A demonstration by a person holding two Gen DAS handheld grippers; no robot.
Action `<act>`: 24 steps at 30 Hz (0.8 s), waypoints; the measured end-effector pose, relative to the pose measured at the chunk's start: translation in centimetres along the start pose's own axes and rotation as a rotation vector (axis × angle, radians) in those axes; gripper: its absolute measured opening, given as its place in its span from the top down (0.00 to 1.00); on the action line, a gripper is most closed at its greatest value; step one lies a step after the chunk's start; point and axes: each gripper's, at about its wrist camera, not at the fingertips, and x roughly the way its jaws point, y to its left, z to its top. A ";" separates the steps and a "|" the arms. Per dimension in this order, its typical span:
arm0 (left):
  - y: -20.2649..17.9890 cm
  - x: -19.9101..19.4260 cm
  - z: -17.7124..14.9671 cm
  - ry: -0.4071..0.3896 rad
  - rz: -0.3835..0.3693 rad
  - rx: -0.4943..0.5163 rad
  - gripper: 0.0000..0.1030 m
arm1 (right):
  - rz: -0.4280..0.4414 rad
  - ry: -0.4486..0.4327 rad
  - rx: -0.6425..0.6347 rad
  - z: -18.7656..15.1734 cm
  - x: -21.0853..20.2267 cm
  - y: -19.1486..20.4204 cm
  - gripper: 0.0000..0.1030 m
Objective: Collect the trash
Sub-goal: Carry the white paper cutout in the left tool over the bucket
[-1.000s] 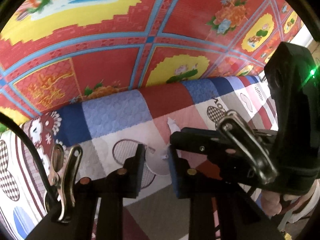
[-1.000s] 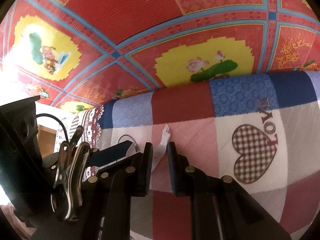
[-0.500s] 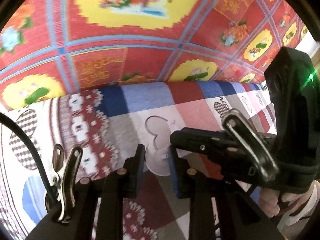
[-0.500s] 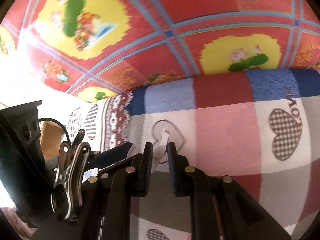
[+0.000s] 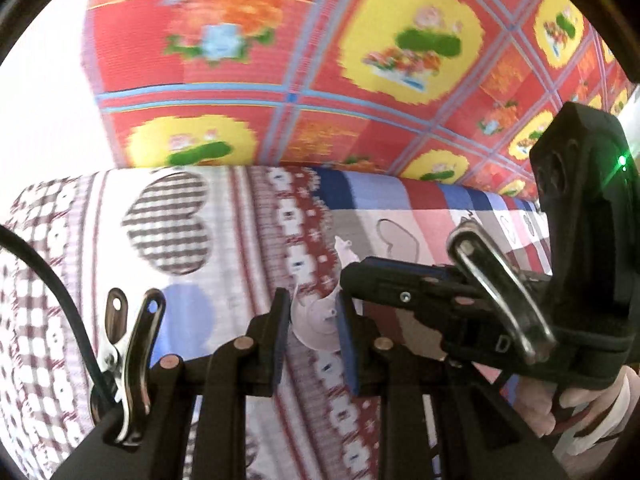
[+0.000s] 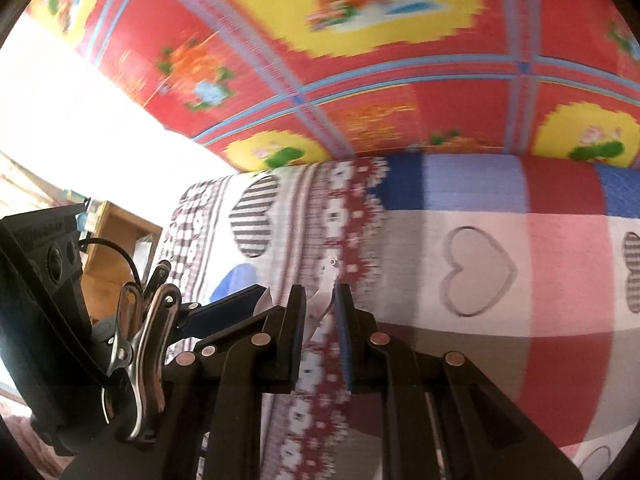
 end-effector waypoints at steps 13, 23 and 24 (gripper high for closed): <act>8.4 -7.5 -3.4 -0.087 0.055 -0.134 0.77 | 0.048 0.046 -0.136 -0.6 3.6 10.3 0.83; 15.7 -12.9 -6.3 -0.150 0.108 -0.245 0.77 | 0.083 0.094 -0.252 -0.9 7.5 18.8 0.83; 16.4 -13.2 -6.4 -0.154 0.113 -0.254 0.77 | 0.087 0.099 -0.265 -0.9 7.9 19.6 0.83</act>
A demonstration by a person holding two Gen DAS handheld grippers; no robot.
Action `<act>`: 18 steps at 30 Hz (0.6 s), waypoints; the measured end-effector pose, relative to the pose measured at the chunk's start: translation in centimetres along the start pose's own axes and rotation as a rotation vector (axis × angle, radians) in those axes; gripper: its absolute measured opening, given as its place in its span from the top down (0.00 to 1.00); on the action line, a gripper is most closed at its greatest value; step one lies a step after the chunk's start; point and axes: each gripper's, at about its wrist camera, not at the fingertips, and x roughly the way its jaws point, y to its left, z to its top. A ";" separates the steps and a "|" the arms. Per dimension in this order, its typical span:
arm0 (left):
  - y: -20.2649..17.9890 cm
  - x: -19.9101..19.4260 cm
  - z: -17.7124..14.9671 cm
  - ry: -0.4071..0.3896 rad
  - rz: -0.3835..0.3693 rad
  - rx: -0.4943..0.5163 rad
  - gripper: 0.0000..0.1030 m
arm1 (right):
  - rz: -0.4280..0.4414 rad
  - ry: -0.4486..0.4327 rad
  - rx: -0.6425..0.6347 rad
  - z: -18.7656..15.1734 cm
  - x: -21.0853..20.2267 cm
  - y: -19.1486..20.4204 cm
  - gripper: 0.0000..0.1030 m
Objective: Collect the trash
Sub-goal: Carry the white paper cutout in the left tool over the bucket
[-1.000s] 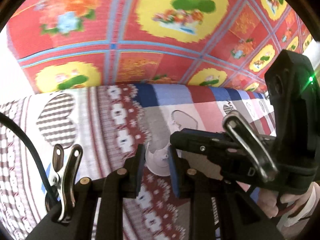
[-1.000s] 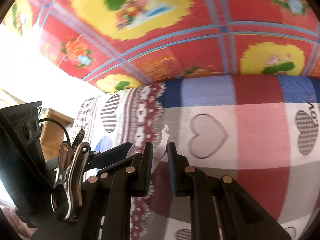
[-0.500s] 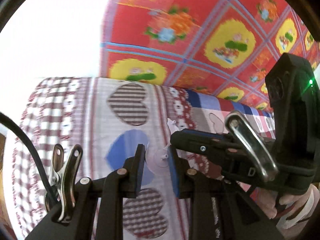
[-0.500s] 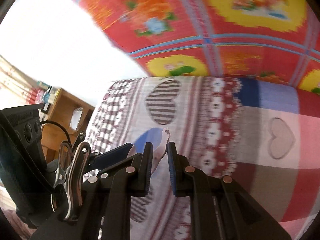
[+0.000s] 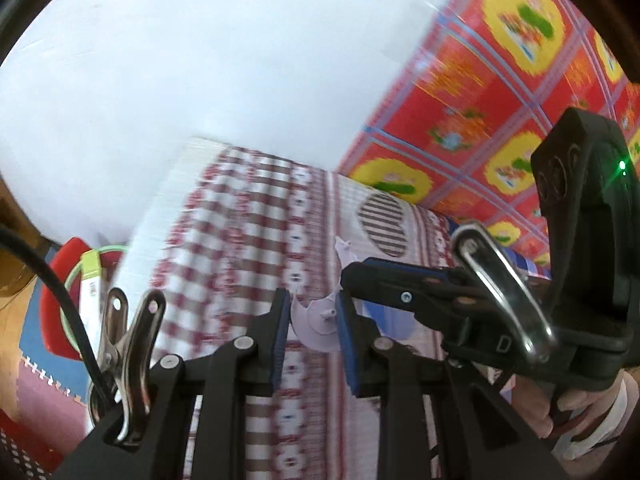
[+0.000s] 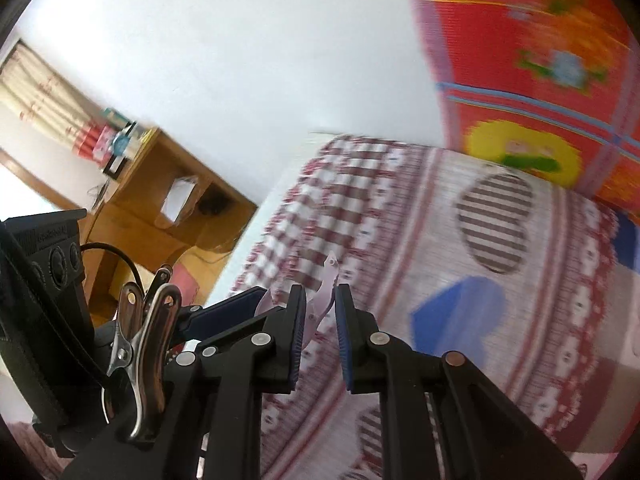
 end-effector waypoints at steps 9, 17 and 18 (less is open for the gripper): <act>7.3 -3.0 0.1 -0.035 0.059 -0.095 0.77 | 0.050 0.055 -0.083 2.2 5.4 6.6 0.83; 13.8 -4.3 0.8 -0.035 0.088 -0.152 0.77 | 0.085 0.095 -0.122 4.1 10.6 11.9 0.83; 14.5 -4.3 1.0 -0.033 0.090 -0.155 0.77 | 0.086 0.098 -0.124 4.2 11.1 12.4 0.83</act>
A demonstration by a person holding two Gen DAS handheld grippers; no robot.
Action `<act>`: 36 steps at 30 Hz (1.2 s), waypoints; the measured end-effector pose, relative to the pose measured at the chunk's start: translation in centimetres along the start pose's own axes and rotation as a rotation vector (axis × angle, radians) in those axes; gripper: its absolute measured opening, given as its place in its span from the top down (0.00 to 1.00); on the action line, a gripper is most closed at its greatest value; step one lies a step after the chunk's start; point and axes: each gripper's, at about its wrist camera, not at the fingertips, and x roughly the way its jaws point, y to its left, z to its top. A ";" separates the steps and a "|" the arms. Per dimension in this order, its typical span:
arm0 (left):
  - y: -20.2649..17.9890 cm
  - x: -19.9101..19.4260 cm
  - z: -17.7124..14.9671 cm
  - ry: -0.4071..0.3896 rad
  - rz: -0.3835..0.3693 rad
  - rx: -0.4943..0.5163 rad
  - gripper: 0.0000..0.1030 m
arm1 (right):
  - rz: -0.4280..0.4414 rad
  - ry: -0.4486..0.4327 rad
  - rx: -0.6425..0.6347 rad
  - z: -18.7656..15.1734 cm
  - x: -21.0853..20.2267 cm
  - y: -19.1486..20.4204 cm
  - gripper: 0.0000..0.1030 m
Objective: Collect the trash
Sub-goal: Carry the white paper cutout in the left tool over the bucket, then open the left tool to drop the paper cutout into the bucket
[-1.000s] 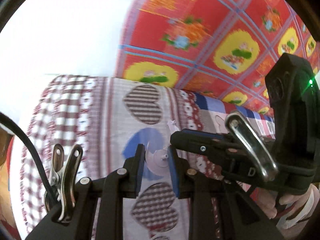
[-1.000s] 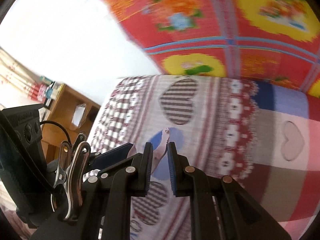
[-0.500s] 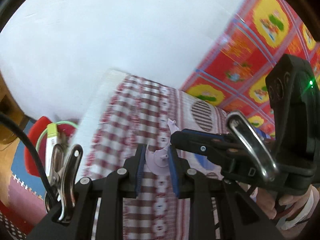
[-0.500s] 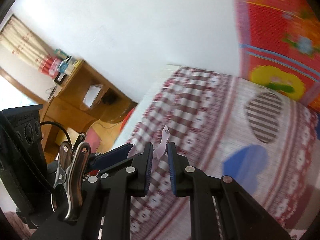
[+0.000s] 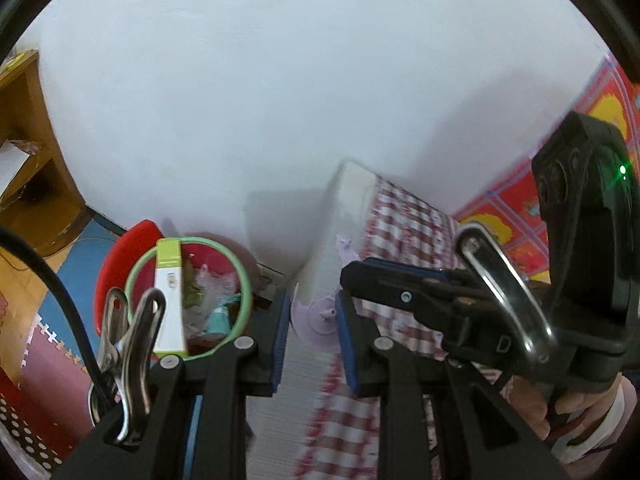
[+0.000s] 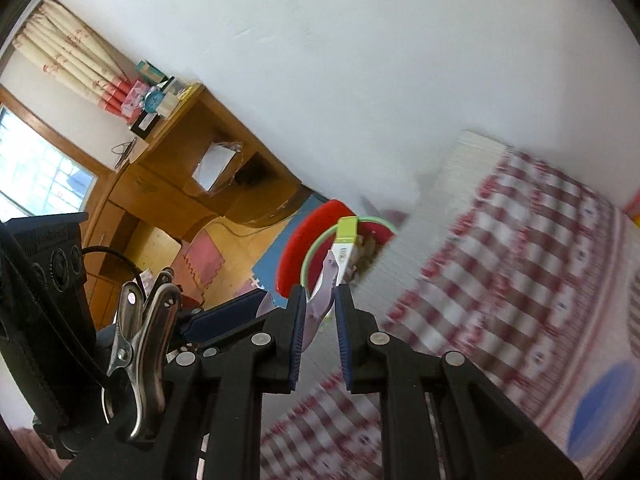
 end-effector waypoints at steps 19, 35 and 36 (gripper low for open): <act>9.4 5.8 3.2 0.102 0.021 -0.040 0.77 | -0.057 0.105 0.013 5.7 12.0 1.9 0.83; 11.4 7.8 3.4 0.165 0.035 -0.048 0.77 | -0.104 0.127 0.030 6.4 14.1 1.5 0.83; 11.5 7.8 3.4 0.164 0.038 -0.052 0.77 | -0.103 0.125 0.030 6.4 14.0 1.6 0.83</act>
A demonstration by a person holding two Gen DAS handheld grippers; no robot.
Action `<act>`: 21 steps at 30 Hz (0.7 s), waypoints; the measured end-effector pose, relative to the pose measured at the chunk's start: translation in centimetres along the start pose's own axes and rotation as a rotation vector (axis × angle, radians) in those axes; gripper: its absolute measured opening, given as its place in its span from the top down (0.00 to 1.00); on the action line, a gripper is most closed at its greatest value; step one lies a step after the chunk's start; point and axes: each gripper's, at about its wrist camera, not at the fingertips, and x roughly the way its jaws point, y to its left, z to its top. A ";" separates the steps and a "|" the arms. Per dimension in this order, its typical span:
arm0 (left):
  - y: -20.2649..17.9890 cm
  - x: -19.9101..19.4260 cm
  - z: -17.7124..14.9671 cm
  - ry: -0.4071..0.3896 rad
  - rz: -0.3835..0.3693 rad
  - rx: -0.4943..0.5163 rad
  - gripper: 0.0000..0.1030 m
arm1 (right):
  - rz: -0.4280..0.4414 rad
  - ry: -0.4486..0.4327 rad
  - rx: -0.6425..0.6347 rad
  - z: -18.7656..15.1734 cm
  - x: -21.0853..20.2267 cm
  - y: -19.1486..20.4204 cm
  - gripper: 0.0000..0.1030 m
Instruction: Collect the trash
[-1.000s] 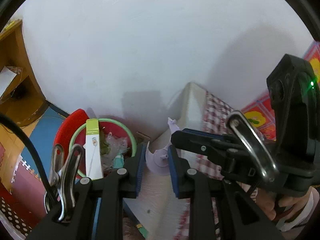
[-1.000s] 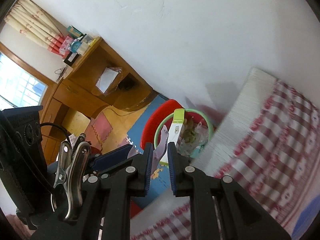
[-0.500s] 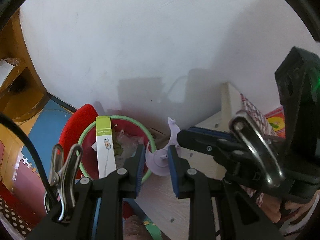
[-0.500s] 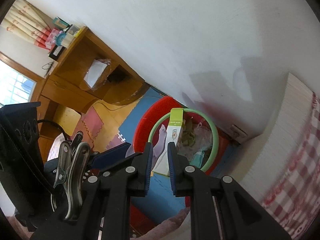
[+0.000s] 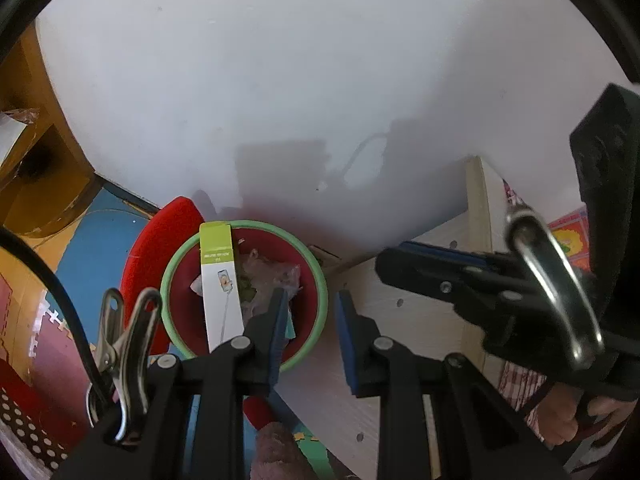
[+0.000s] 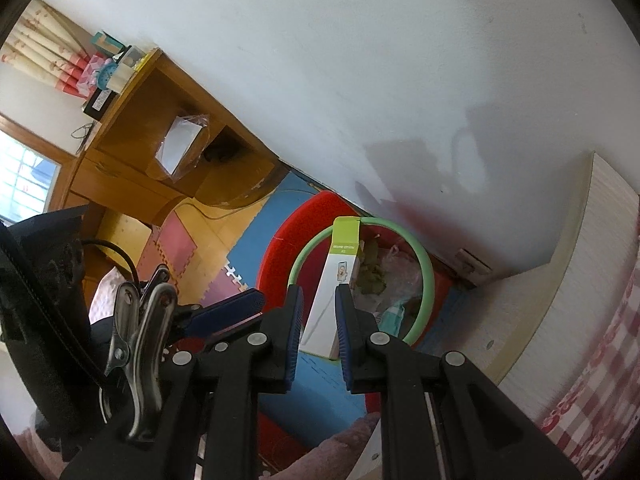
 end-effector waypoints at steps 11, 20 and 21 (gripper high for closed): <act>-0.5 -3.1 -0.9 -0.043 0.067 -0.034 0.72 | 0.023 -0.036 -0.005 -1.6 -2.9 0.2 0.83; -1.7 -6.3 -1.8 -0.093 0.138 -0.071 0.65 | -0.004 -0.109 -0.040 -3.8 -6.7 1.8 0.78; -1.8 -6.5 -1.9 -0.099 0.142 -0.075 0.63 | -0.010 -0.116 -0.044 -4.1 -7.0 1.9 0.77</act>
